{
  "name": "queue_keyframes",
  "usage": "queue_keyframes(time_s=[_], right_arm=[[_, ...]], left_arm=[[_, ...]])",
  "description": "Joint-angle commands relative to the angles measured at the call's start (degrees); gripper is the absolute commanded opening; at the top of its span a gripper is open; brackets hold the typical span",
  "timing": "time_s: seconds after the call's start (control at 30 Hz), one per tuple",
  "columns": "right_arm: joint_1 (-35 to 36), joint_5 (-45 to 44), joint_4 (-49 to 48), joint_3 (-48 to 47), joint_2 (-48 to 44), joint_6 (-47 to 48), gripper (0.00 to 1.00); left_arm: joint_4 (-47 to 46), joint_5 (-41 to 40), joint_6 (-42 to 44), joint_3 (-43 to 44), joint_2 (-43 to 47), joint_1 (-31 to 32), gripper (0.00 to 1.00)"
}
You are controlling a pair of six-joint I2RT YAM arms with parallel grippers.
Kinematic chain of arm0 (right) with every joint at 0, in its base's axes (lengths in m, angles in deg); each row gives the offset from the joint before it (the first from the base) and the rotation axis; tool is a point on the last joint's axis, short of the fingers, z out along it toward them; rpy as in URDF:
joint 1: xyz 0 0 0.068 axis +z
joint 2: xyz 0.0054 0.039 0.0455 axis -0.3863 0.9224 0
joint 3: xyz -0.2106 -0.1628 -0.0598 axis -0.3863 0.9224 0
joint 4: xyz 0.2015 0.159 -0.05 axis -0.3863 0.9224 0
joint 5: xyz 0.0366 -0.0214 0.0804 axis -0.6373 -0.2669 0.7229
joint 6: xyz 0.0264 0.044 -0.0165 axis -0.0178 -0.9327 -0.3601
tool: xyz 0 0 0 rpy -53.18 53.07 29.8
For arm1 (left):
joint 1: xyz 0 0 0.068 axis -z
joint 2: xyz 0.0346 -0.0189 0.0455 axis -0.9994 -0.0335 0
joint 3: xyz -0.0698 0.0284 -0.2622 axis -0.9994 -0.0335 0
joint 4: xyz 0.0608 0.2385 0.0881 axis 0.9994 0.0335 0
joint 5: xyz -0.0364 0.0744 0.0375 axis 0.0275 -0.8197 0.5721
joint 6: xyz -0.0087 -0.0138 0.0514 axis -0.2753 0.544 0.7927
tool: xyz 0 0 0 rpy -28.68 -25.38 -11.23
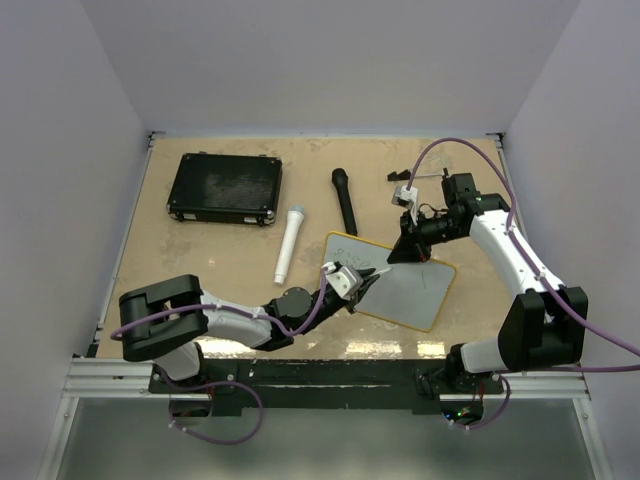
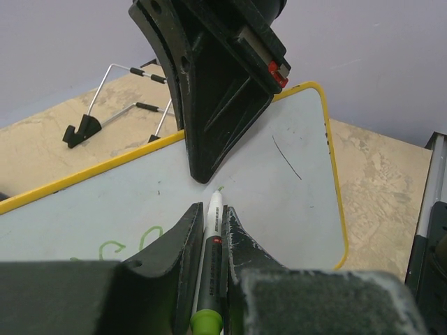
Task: Write a sentence on the whiteboard
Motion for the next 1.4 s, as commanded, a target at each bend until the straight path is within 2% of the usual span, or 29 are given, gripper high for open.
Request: queue_keyframes(time_s=[0.0, 0.67, 1.17, 1.37], right_arm=[[-0.02, 2.51, -1.71, 0.33, -1.63, 2.64, 0.0], [-0.02, 2.5, -1.27, -0.02, -1.63, 2.82, 0.0], [-0.02, 2.42, -1.36, 0.06, -1.72, 2.73, 0.0], [-0.11, 2.5, -1.44, 0.15, -1.89, 2.82, 0.0]], left_arm=[[-2.05, -2.96, 0.81, -1.64, 2.38, -0.11, 0.0], [2.7, 1.7, -3.06, -1.91, 2.65, -0.03, 0.0], [2.18, 3.46, -1.57, 2.31, 0.18, -0.11, 0.0], [-0.37, 6.26, -1.39, -0.14, 2.99, -0.11, 0.0]])
